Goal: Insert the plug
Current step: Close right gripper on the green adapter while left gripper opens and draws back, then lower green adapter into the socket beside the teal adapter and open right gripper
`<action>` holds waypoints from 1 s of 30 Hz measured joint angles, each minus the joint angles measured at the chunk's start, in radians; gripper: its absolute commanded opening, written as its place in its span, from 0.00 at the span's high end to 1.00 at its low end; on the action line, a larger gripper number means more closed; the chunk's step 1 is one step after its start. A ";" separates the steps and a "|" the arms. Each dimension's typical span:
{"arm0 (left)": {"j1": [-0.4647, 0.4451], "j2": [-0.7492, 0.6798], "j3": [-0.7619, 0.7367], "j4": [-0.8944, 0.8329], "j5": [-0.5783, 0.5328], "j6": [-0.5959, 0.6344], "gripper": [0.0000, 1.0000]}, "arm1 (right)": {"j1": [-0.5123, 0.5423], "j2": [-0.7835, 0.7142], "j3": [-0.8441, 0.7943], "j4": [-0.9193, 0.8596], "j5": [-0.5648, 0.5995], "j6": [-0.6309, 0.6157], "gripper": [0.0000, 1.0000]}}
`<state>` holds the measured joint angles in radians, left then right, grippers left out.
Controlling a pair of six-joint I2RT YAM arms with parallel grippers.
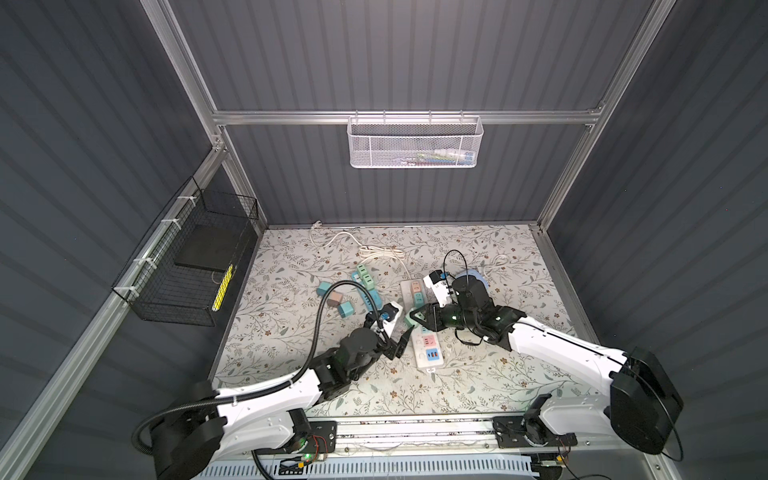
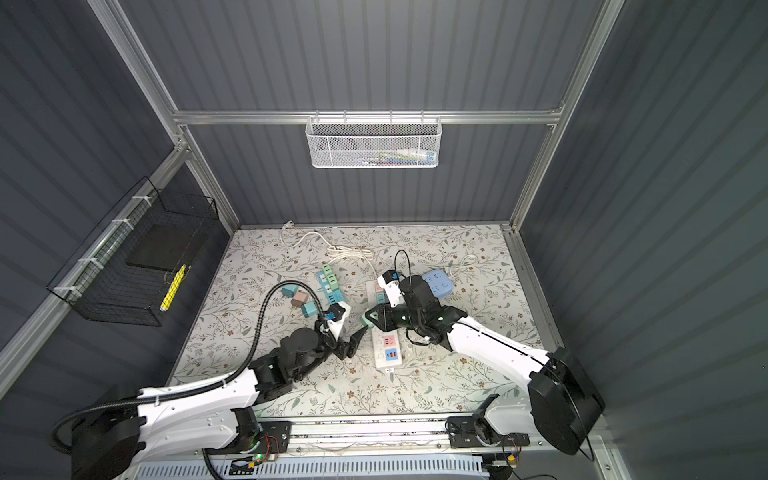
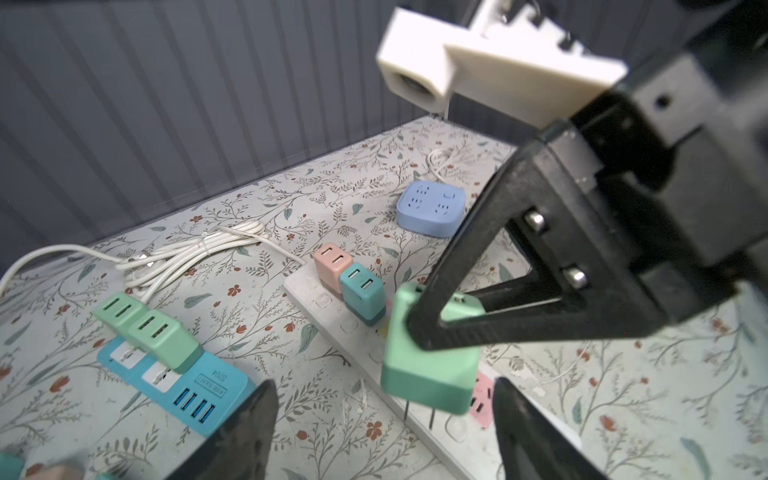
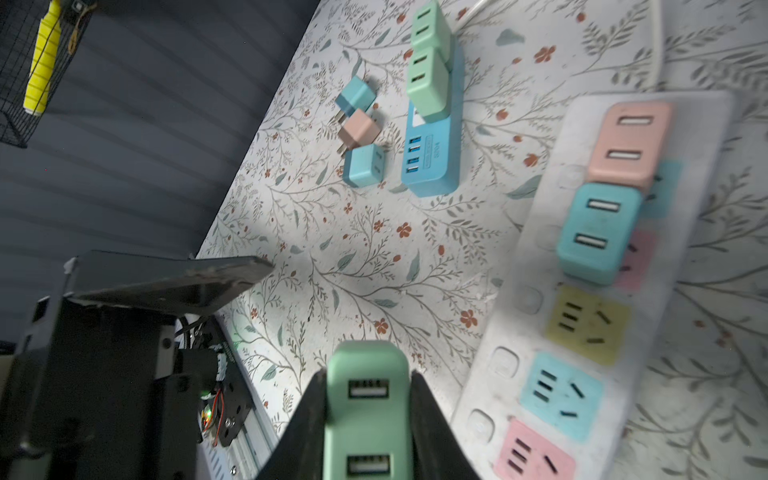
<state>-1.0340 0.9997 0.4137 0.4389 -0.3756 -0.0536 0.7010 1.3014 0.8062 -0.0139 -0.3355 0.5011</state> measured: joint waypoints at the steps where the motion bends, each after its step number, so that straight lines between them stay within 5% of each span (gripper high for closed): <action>1: 0.000 -0.056 -0.011 -0.021 -0.021 -0.015 0.00 | 0.000 -0.012 0.000 -0.004 0.036 0.000 0.78; 7: -0.002 -0.248 -0.064 -0.142 -0.251 -0.196 0.00 | 0.010 -0.050 -0.011 -0.017 0.250 -0.014 0.78; 13: -0.001 -0.259 -0.127 -0.253 -0.451 -0.417 0.00 | 0.048 -0.072 -0.056 -0.018 0.447 -0.057 0.79; 30: -0.001 -0.150 -0.130 -0.281 -0.507 -0.491 0.00 | 0.093 0.129 -0.103 0.150 0.571 -0.056 0.80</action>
<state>-1.0348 0.8501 0.2840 0.1577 -0.8822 -0.5446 0.7937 1.4307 0.7033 0.1356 0.2359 0.4450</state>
